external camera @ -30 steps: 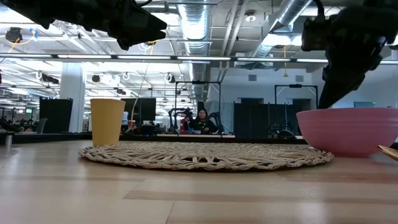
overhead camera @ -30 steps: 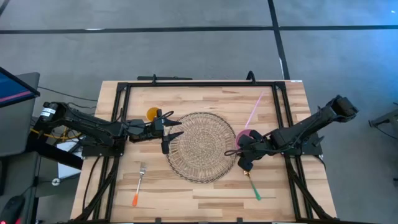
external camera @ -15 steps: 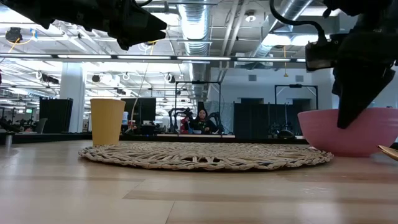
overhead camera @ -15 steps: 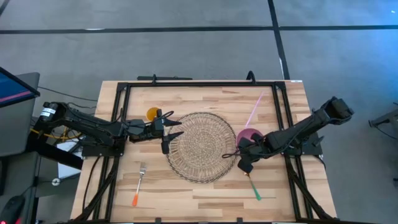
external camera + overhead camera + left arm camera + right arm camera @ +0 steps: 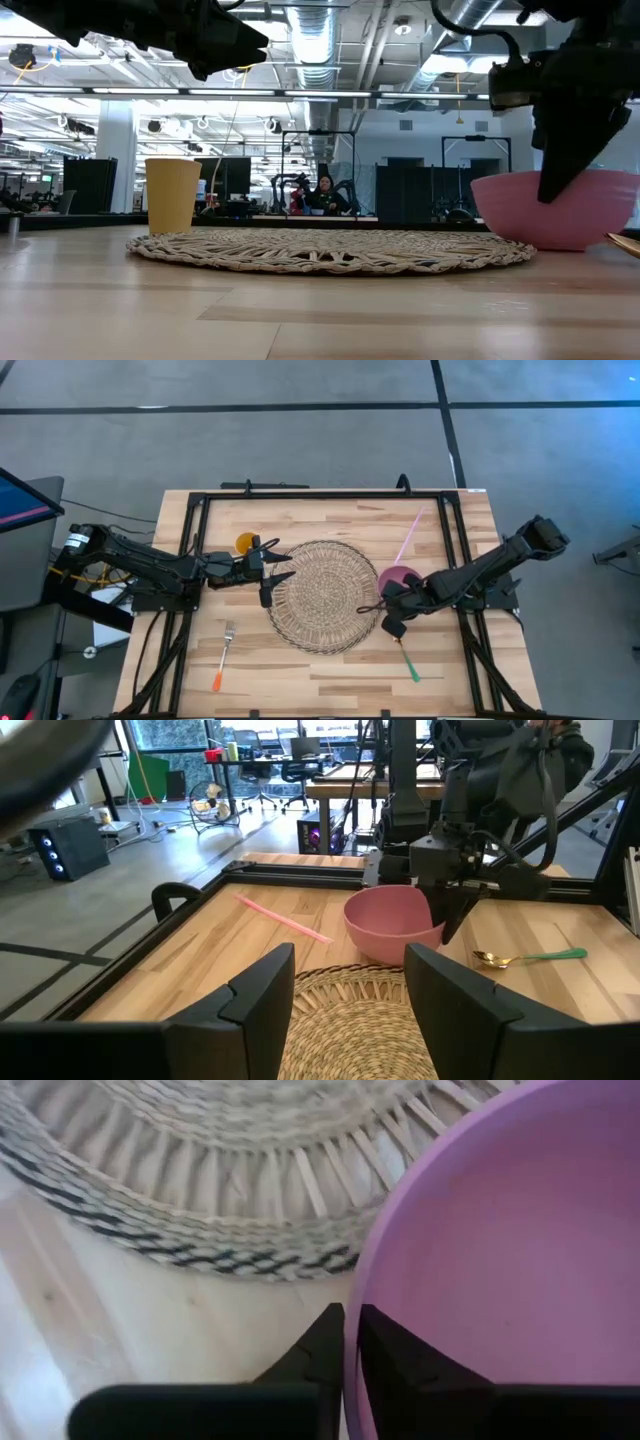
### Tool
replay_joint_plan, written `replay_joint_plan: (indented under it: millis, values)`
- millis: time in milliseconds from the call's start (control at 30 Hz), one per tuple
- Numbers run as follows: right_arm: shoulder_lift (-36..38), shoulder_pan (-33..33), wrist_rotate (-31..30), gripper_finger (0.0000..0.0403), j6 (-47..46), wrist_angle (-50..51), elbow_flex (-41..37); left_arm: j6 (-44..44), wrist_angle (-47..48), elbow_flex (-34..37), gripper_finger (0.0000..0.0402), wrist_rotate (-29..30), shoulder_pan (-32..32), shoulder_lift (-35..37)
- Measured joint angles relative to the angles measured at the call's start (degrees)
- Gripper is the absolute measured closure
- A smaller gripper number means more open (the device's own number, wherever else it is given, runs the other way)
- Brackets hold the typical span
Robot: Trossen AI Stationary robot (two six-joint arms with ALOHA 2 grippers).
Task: Pick & Place Utensil
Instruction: Put the pink bowl on the mat
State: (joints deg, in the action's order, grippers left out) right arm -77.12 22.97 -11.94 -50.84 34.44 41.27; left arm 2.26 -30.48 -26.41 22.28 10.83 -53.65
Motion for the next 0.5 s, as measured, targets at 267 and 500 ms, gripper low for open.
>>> replay_joint_plan:
  millis: [267, 500]
  values:
    - [-0.02, -0.16, 0.41, 0.0397, 2.25, 0.6, 5.51, 0.0, -0.02, 0.0, 0.0211, 0.0, 0.0, 0.0]
    - [-0.02, -0.21, -2.47, 0.0399, 11.35, -0.74, 11.2, 0.0, -0.02, 0.0, 0.0211, 0.0, 0.0, 0.0]
